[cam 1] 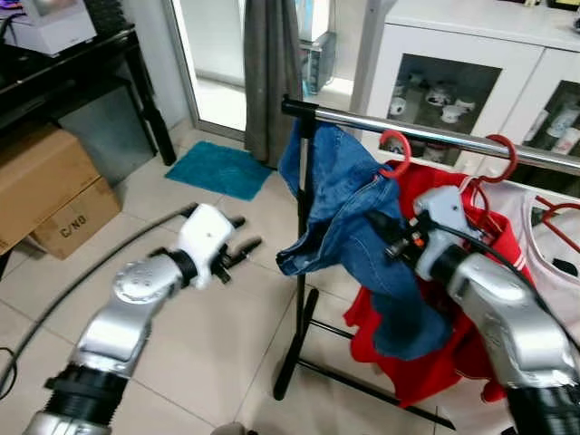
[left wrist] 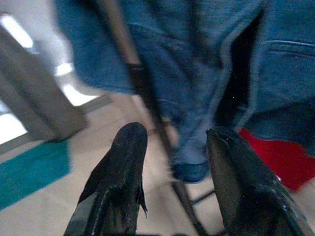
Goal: Hang hanger
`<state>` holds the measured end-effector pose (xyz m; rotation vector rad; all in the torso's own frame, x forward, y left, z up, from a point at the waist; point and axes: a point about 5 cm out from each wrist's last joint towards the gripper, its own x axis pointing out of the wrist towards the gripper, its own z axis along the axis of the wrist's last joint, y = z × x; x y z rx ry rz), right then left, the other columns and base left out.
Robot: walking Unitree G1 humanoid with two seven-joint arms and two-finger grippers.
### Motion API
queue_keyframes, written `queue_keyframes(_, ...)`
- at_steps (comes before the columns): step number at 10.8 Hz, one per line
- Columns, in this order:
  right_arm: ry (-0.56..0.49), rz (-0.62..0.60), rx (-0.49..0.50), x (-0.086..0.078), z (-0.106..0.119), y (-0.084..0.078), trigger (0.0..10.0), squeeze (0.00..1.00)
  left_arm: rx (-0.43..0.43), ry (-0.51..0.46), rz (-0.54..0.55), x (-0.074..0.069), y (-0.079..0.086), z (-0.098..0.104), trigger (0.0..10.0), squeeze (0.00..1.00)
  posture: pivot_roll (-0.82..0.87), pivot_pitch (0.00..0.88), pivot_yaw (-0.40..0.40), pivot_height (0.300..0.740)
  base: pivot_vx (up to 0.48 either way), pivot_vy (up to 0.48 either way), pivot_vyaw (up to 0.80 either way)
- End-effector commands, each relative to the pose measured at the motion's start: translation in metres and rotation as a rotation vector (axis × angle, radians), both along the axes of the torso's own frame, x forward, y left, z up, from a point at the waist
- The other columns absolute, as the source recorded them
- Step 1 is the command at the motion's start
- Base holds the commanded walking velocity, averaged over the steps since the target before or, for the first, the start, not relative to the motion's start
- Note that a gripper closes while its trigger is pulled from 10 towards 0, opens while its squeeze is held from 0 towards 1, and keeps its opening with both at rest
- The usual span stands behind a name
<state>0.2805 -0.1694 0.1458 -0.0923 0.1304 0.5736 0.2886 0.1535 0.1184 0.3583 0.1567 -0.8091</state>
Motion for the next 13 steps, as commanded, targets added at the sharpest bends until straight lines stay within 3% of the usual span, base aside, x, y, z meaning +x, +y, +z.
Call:
queue_keyframes(1,-0.012,0.010,-0.010,-0.004,0.005,0.002,0.0,0.00,-0.013,0.014,-0.077,-0.001,-0.011,-0.001,10.0,0.25,-0.01,0.000,0.058,0.740,0.000,0.000,0.00)
queue_keyframes(2,-0.005,0.031,-0.016,-0.010,0.005,0.004,0.0,0.00,-0.051,0.052,-0.144,-0.002,-0.021,-0.005,10.0,0.44,-0.02,0.000,0.065,0.740,0.000,0.000,0.00)
queue_keyframes(3,-0.001,0.060,-0.015,-0.017,0.008,0.008,0.0,0.00,-0.033,0.064,-0.203,-0.002,-0.027,-0.010,10.0,1.00,-0.03,0.000,0.070,0.740,0.000,0.000,0.00)
queue_keyframes(5,0.017,0.145,-0.028,-0.031,0.012,0.011,0.0,0.00,0.002,-0.024,-0.161,0.016,-0.023,-0.005,10.0,1.00,-0.04,0.000,0.074,0.740,0.000,0.000,0.00)
queue_keyframes(7,0.037,0.212,-0.027,-0.044,0.015,0.013,0.0,0.00,-0.003,0.020,-0.232,0.018,-0.027,-0.011,10.0,1.00,-0.06,0.000,0.082,0.740,0.000,0.000,0.00)
queue_keyframes(8,0.043,0.220,-0.031,-0.047,0.017,0.013,0.0,0.00,-0.056,0.070,-0.319,0.013,-0.036,-0.014,8.7,0.87,-0.07,0.000,0.087,0.740,0.000,0.000,0.00)
queue_keyframes(9,0.042,0.217,-0.033,-0.048,0.018,0.013,0.0,0.00,-0.094,0.097,-0.357,0.009,-0.041,-0.016,0.0,0.38,-0.08,0.000,0.097,0.740,0.000,0.000,0.00)
queue_keyframes(10,0.044,0.217,-0.035,-0.049,0.018,0.013,0.0,0.00,-0.109,0.119,-0.394,0.006,-0.044,-0.019,0.0,0.00,-0.08,0.000,0.097,0.740,0.000,0.000,0.00)
queue_keyframes(13,0.057,0.249,-0.043,-0.052,0.019,0.014,0.0,0.00,-0.058,0.054,-0.285,0.016,-0.037,-0.021,0.0,0.00,-0.08,0.000,0.081,0.740,0.000,0.000,0.00)
